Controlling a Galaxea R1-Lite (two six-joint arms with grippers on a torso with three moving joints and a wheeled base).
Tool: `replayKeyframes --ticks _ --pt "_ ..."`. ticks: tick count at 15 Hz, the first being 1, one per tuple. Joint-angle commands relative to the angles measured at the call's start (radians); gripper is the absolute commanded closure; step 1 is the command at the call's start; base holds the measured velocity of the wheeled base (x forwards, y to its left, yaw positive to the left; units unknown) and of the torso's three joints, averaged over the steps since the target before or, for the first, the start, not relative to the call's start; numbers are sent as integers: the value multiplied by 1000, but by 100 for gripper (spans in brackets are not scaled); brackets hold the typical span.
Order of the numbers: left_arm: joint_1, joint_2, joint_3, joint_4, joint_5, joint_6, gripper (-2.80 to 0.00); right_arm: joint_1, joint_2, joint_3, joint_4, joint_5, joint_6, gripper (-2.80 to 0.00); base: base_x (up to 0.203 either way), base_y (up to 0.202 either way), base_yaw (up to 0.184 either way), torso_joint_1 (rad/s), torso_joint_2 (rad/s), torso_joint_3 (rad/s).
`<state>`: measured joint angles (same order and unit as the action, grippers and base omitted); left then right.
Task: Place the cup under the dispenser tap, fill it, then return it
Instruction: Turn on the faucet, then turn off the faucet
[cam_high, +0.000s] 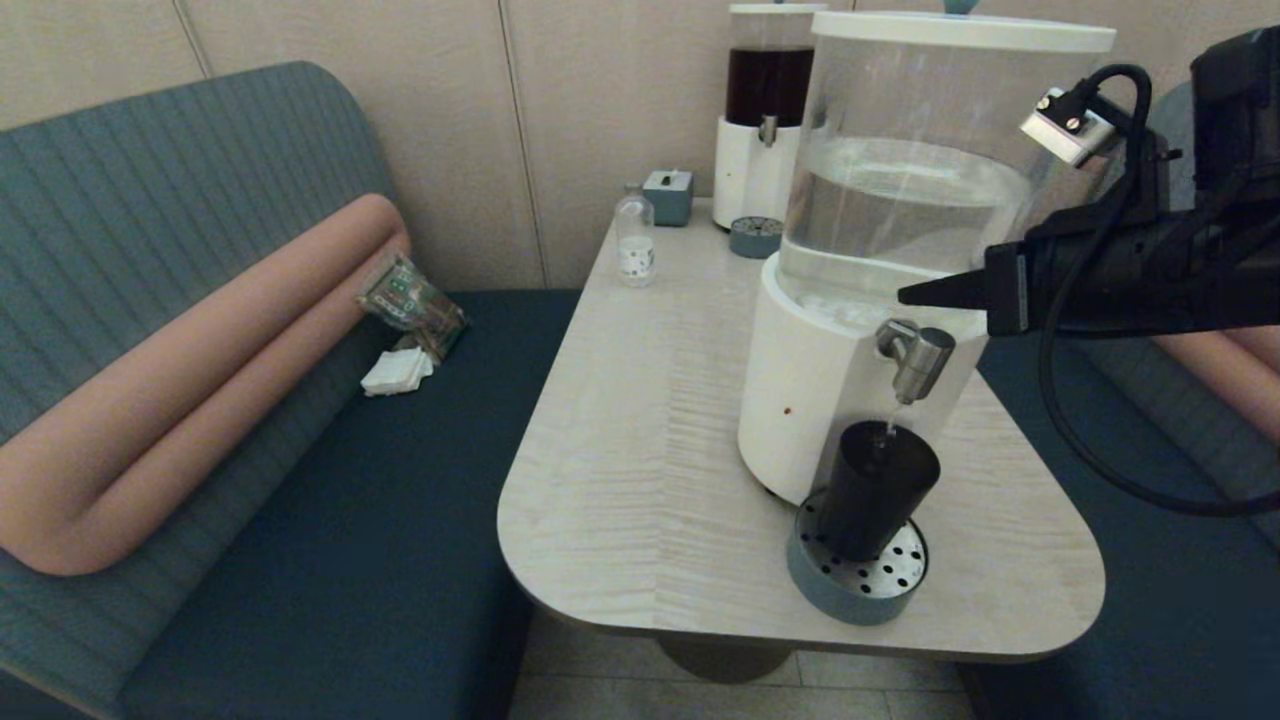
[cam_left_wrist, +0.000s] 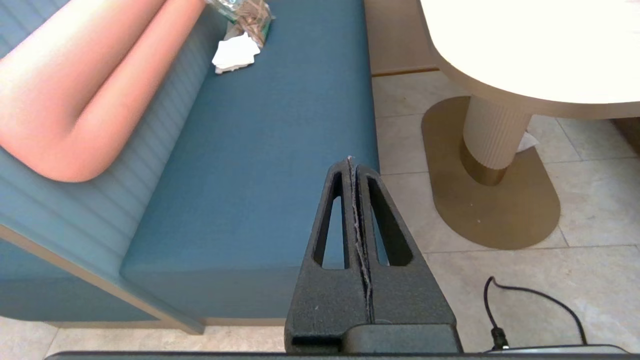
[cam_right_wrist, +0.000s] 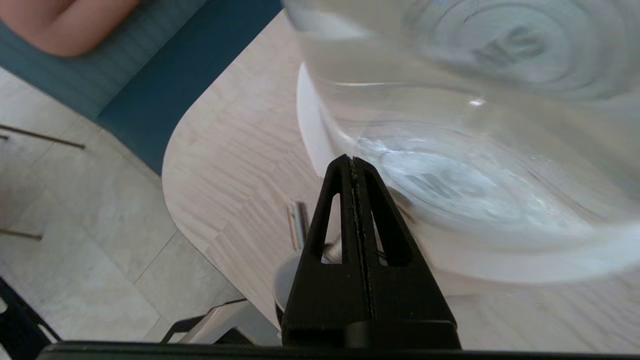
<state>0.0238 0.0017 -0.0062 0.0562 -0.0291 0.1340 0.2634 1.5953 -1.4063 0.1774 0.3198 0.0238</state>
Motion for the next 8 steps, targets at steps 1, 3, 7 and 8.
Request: replayKeyframes --ticks 1,3,7,8 --pt "1 1 0 1 0 1 0 -5 -35 13 -2 1 0 0 0 0 0 0 0 0" --pt "-1 1 0 1 0 1 0 -25 -79 45 -3 1 -2 0 0 0 0 0 0 0" --pt "0 1 -1 1 0 1 0 -59 -174 106 -3 0 -3 0 0 0 0 0 0 0" --pt "0 1 -1 1 0 1 0 -77 -198 114 -3 -1 -2 0 0 0 0 0 0 0"
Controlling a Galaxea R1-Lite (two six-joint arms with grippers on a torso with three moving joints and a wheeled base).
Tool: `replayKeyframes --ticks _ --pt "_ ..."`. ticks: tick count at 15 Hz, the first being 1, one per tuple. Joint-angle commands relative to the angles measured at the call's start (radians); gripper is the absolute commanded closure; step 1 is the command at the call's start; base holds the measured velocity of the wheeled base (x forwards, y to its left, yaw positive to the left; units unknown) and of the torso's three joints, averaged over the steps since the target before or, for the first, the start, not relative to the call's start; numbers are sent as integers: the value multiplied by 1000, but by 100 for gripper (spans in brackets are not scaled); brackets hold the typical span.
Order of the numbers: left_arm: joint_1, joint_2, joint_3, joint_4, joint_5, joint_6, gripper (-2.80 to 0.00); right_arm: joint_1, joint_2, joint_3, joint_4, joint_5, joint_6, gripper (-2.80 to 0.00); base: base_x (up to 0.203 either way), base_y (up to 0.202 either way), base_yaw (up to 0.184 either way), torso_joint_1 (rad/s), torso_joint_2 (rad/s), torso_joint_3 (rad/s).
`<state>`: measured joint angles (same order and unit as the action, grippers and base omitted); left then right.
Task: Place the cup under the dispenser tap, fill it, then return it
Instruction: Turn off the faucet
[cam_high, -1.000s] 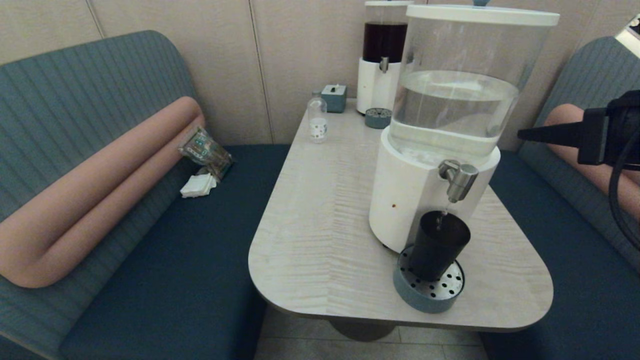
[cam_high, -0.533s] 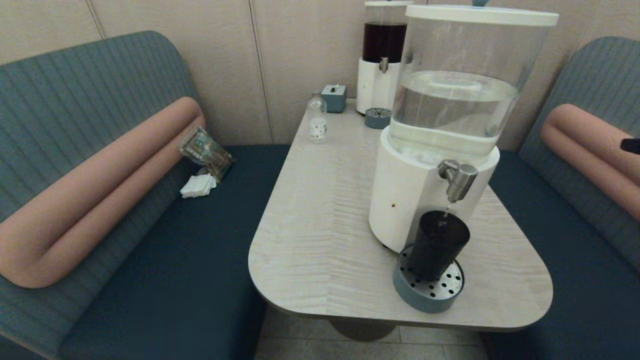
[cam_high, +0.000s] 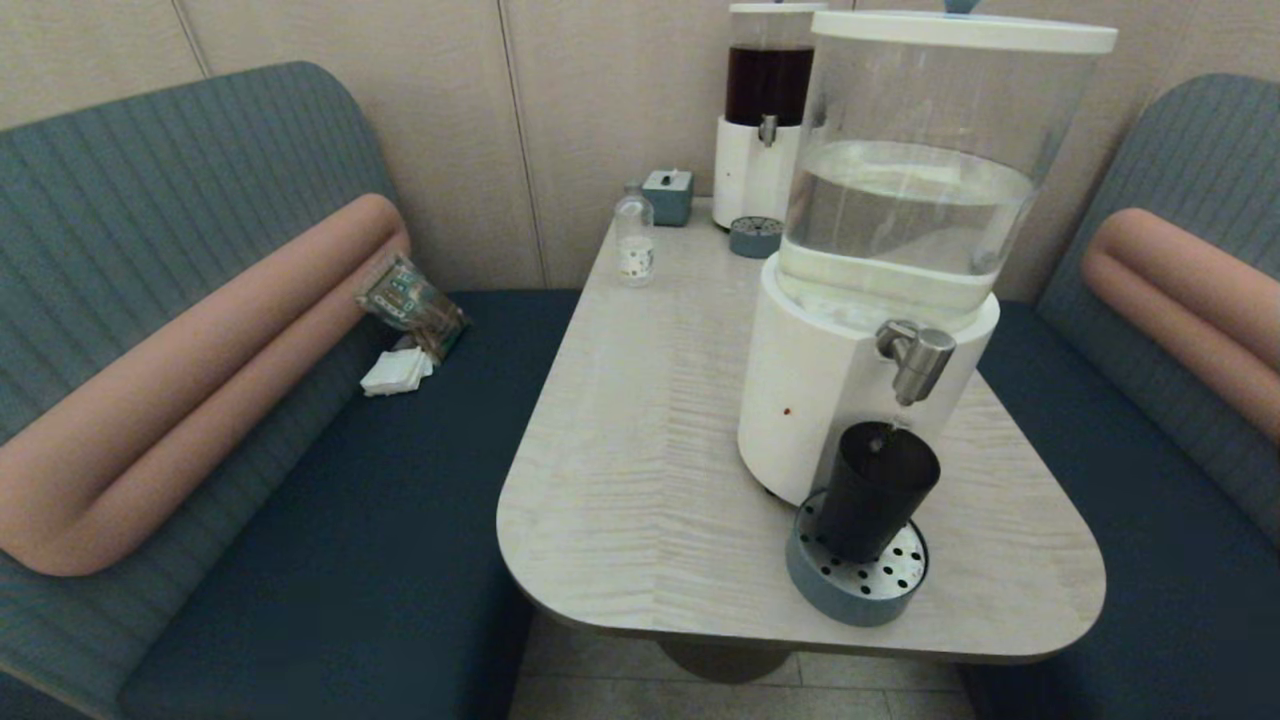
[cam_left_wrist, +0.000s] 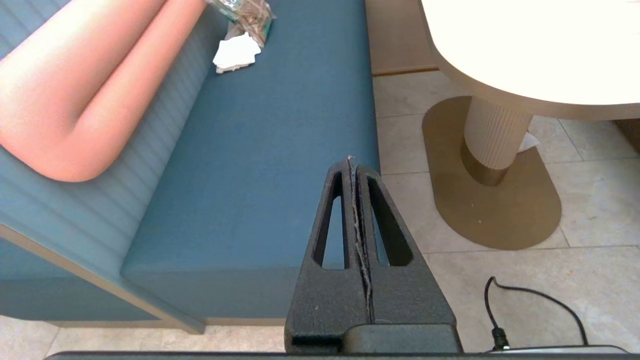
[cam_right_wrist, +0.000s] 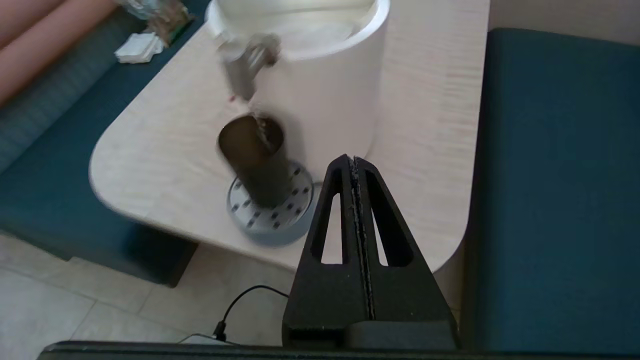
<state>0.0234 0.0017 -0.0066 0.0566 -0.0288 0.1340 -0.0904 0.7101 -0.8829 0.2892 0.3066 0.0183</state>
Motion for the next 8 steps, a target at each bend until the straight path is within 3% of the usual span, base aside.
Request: replayKeyframes --ticks 1,8 --pt "1 1 0 0 0 1 0 3 -124 40 10 3 1 0 0 0 0 0 0 0" --pt "0 1 0 -1 0 1 0 4 -425 259 -3 -36 -5 0 0 0 0 0 0 0"
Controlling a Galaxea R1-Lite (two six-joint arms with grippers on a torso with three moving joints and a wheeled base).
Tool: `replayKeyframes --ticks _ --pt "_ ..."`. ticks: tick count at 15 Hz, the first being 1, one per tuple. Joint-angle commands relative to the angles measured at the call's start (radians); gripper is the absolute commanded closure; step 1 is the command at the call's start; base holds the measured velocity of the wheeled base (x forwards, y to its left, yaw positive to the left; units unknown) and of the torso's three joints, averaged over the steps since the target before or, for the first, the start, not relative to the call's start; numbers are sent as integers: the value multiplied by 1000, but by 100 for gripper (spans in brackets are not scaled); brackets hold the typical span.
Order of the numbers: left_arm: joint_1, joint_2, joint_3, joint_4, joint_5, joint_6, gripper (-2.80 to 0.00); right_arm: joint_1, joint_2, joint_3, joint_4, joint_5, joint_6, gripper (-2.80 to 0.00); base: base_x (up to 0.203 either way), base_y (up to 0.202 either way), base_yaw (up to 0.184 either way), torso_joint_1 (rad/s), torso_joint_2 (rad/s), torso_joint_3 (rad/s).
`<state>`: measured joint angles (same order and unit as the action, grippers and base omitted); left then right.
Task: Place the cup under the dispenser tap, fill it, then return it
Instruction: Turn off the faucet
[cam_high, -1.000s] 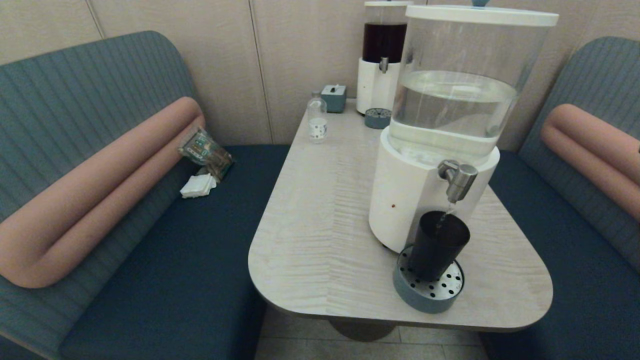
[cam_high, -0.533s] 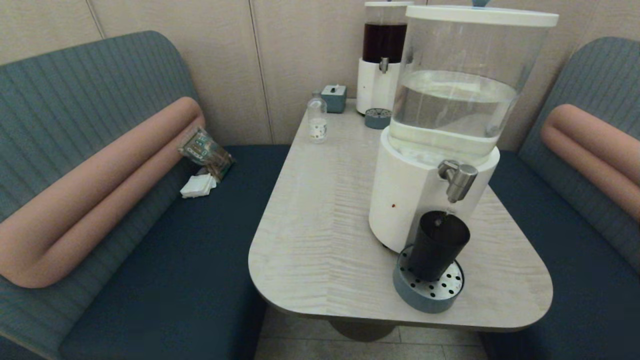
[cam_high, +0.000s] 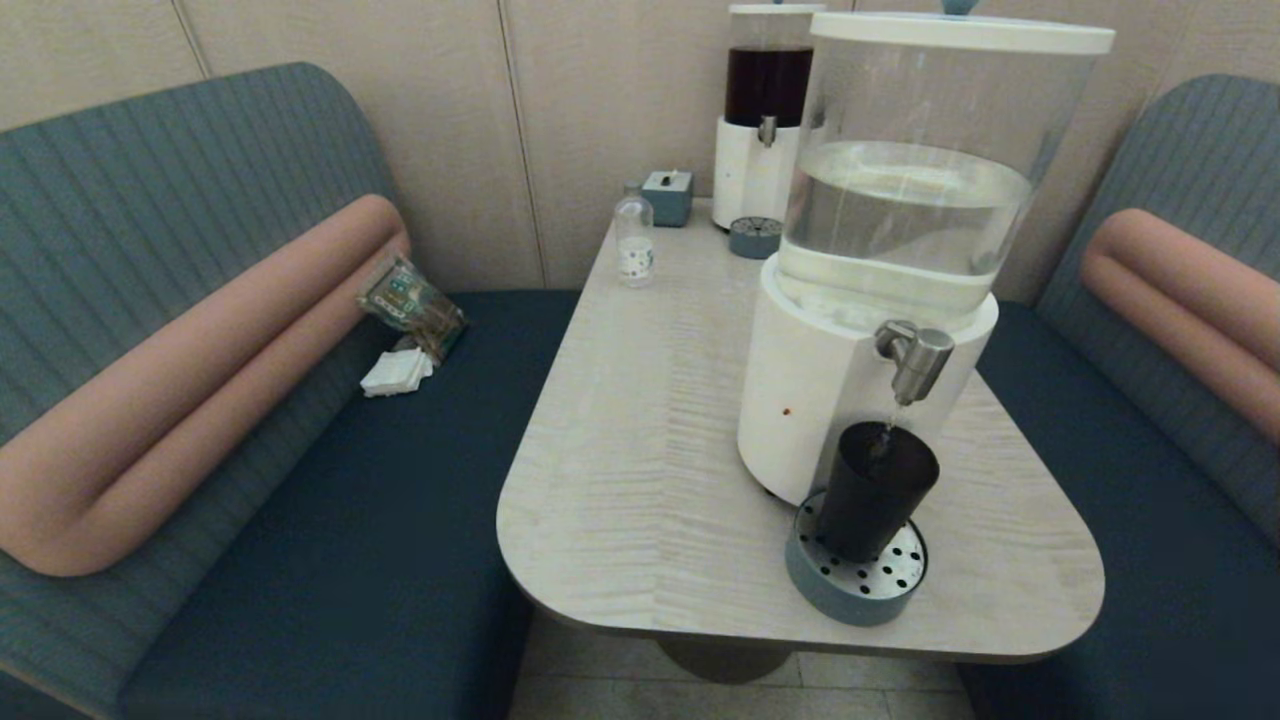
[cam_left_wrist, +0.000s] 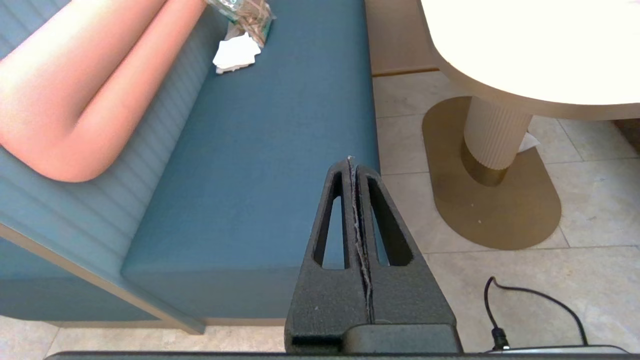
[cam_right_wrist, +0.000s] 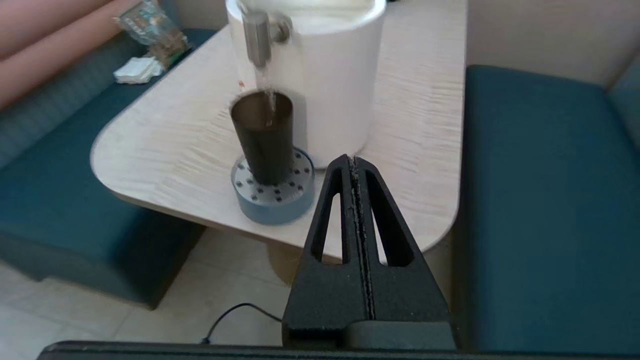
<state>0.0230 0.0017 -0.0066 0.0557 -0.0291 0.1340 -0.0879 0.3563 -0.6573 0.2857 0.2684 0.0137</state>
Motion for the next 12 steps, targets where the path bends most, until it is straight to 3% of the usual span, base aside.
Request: replayKeyframes --ticks 1,6,9,12 --pt "1 1 0 1 0 1 0 3 -77 65 -26 -3 1 0 0 0 0 0 0 0" --pt "0 1 0 1 0 1 0 15 -86 146 -82 34 7 0 0 0 0 0 0 0" --pt "1 1 0 1 0 1 0 111 -119 183 -81 1 1 0 0 0 0 0 0 0" --pt "2 1 0 1 0 1 0 97 -186 248 -86 -19 -13 0 0 0 0 0 0 0"
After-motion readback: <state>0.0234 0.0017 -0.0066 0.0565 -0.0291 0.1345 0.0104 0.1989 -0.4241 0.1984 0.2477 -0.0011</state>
